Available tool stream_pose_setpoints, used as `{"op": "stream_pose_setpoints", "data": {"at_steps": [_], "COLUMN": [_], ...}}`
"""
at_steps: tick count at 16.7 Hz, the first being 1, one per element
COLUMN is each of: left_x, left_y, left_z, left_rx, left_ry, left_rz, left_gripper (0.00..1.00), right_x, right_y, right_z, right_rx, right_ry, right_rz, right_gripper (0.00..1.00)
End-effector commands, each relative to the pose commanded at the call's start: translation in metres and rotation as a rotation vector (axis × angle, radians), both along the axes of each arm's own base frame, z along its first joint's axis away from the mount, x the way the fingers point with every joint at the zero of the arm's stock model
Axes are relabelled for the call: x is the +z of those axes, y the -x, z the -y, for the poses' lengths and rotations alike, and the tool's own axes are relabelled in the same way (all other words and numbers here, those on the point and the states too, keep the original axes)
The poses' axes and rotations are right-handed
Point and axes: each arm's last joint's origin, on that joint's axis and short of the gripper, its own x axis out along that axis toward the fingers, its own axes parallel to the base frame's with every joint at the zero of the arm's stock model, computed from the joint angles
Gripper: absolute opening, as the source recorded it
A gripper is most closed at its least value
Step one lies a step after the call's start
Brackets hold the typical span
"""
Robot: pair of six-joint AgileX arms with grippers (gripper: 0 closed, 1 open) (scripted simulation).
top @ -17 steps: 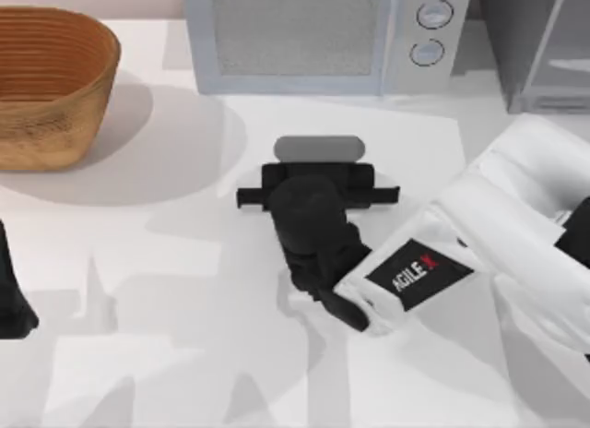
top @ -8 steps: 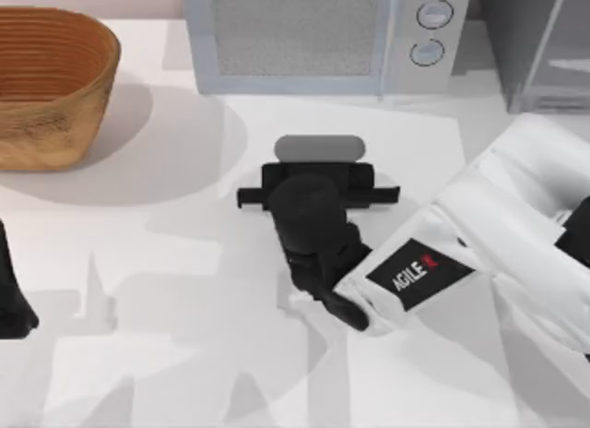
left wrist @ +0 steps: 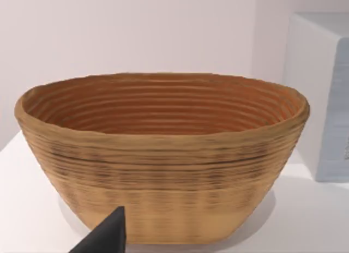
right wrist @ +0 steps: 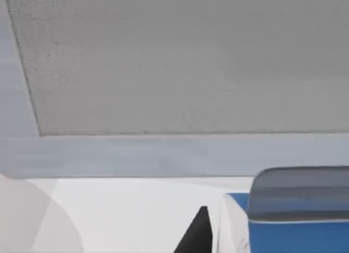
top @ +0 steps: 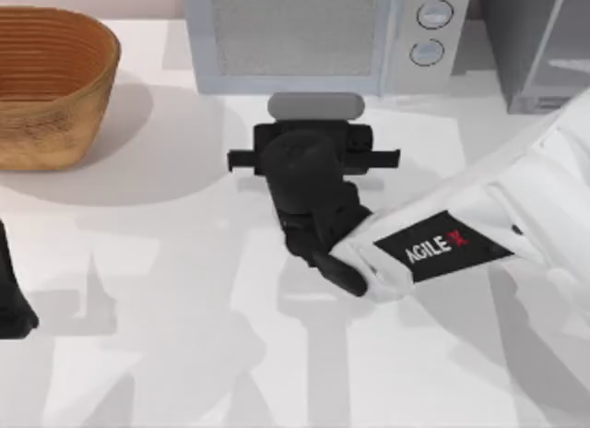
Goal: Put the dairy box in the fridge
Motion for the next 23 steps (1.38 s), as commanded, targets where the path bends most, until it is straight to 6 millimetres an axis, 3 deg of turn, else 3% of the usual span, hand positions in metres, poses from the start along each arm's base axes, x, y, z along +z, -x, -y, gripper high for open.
{"op": "stream_pose_setpoints", "data": {"at_steps": [4,7,15,19,23], "left_x": [0.000,0.000,0.000,0.000,0.000], "left_y": [0.000,0.000,0.000,0.000,0.000], "left_z": [0.000,0.000,0.000,0.000,0.000], "left_rx": [0.000,0.000,0.000,0.000,0.000], "left_ry": [0.000,0.000,0.000,0.000,0.000], "left_rz": [0.000,0.000,0.000,0.000,0.000], "left_gripper": [1.00,1.00,1.00,1.00,1.00], "right_x": [0.060,0.090,0.096,0.115,0.143], "right_y": [0.002,0.005,0.007,0.019,0.059], "right_z": [0.003,0.006,0.015,0.066,0.149], "right_rx": [-0.002,-0.003,0.011,0.069,0.123], "right_ry": [0.017,0.019,0.015,0.007,-0.016], "right_rz": [-0.015,-0.015,-0.022,-0.062,-0.090], "right_gripper": [0.00,0.00,0.00,0.00,0.00]}}
